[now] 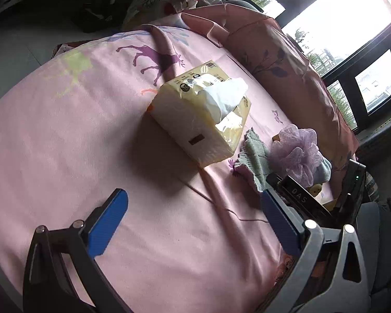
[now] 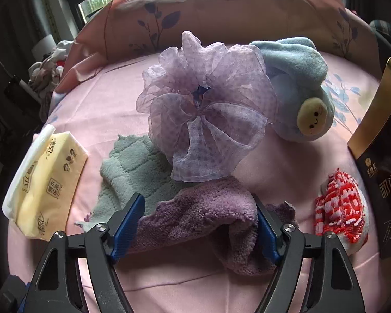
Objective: Organize soft objects
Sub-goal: 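Move the right gripper back to the grey-and-purple cloth on the bed, then grasp the grey-and-purple cloth with the right gripper, release and regrasp it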
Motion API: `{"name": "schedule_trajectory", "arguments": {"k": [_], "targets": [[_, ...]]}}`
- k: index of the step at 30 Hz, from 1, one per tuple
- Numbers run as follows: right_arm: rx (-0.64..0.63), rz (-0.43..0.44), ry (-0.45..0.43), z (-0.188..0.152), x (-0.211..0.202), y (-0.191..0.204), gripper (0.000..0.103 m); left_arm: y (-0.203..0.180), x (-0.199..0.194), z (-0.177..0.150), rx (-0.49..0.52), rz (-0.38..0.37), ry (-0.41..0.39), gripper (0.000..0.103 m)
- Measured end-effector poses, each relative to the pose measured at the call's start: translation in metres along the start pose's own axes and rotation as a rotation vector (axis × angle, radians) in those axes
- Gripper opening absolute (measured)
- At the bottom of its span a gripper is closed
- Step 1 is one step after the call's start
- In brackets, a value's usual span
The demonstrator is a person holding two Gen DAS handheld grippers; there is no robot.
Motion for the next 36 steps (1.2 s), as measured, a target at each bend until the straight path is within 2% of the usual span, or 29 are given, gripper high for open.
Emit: {"name": "schedule_trajectory", "arguments": {"k": [1,3,5,7,14,17,19,23,24,26,27,30,32,35,36], "targets": [[0.003,-0.014,-0.011,-0.001,-0.001,-0.001,0.072,0.001,0.0,0.001,-0.006,-0.005,0.005,0.101],[0.014,-0.043,-0.041,-0.003,-0.004,-0.006,0.05,0.003,0.001,0.002,-0.021,-0.018,0.01,0.102],[0.02,-0.006,-0.045,-0.004,-0.009,-0.012,0.032,0.002,0.002,0.003,-0.027,-0.028,0.023,0.102],[0.025,0.06,-0.027,-0.006,-0.014,-0.014,0.026,0.002,0.003,0.003,-0.025,-0.029,0.03,0.102],[0.04,0.29,0.002,-0.041,-0.07,-0.034,0.025,0.003,0.0,0.002,-0.009,-0.003,0.017,0.102],[0.009,0.292,-0.01,-0.056,-0.104,-0.045,0.025,0.001,0.0,-0.002,0.008,-0.006,0.026,0.102],[-0.03,0.25,-0.066,-0.061,-0.131,-0.051,0.025,-0.004,0.0,-0.004,0.031,-0.002,0.028,0.102],[-0.157,-0.025,-0.247,-0.062,-0.18,-0.052,0.025,-0.013,0.002,-0.011,0.092,0.015,0.031,0.102],[-0.186,-0.068,-0.272,-0.063,-0.186,-0.051,0.025,-0.015,0.003,-0.012,0.104,0.023,0.031,0.101],[-0.25,-0.07,-0.287,-0.064,-0.187,-0.044,0.025,-0.017,0.004,-0.015,0.128,0.044,0.029,0.102],[-0.28,-0.051,-0.276,-0.067,-0.182,-0.04,0.025,-0.018,0.005,-0.016,0.14,0.054,0.028,0.102],[-0.368,-0.07,-0.223,-0.083,-0.159,-0.022,0.025,-0.02,0.005,-0.019,0.175,0.074,0.024,0.102],[-0.411,-0.007,-0.168,-0.094,-0.14,-0.007,0.025,-0.022,0.005,-0.02,0.199,0.077,0.02,0.102],[-0.38,0.241,-0.02,-0.112,-0.114,0.003,0.025,-0.021,0.003,-0.02,0.206,0.078,0.016,0.102],[-0.355,0.287,0.028,-0.116,-0.104,0.004,0.025,-0.021,0.003,-0.02,0.202,0.077,0.017,0.102]]}}
Point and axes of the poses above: each gripper's, at about its wrist camera, not at the fingertips, and x roughly the way its jaws point, y to its left, z to its top, the point moved 3 cm from there along x, roughly the way its jaws point, and after that the axes turned 1 degree about y, right-handed, at the moved point
